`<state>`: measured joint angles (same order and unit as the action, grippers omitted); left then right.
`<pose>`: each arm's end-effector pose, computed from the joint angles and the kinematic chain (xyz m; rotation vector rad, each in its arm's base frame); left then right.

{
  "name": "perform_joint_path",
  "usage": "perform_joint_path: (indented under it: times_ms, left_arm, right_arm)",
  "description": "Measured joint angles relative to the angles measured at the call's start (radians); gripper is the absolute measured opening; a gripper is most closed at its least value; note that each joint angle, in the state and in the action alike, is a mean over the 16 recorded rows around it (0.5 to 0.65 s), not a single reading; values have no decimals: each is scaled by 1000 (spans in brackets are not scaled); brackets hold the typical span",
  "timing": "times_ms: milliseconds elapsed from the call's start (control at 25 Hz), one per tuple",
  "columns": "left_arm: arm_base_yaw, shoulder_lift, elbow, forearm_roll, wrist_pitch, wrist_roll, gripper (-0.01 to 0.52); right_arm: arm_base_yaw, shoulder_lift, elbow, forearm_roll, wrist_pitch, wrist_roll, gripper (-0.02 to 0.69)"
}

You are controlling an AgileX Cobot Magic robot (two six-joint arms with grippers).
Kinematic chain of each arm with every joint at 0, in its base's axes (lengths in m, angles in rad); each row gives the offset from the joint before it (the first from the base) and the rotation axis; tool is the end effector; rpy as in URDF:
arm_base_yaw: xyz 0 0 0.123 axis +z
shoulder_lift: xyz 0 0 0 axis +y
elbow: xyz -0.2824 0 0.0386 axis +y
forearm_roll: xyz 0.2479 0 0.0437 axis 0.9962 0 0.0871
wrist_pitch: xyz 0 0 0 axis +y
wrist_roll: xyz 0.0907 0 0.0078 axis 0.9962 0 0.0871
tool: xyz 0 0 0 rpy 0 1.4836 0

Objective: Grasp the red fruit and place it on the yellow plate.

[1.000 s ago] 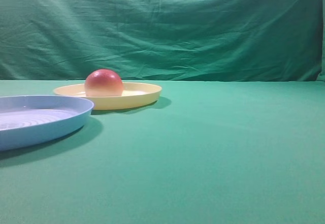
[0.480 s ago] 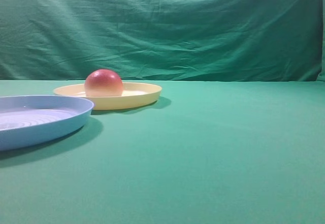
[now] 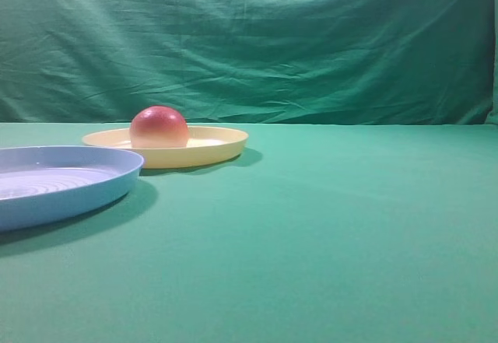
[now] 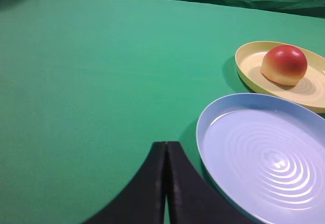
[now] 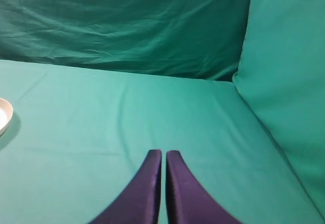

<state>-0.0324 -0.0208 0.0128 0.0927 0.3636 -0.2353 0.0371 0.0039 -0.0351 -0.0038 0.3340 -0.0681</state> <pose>0.0522 0.0013 0.1773 -0.1299 1.8341 -0.0967 0.0530 0.0019 0.1945 -0.0962 1.7839 -0.0260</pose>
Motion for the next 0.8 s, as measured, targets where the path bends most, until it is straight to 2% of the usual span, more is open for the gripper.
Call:
perform_joint_path:
  times_ms: [800]
  left_arm:
    - [0, 0, 0, 0, 0, 0, 0]
  right_arm:
    - [-1, -12, 59, 5, 41, 0, 0]
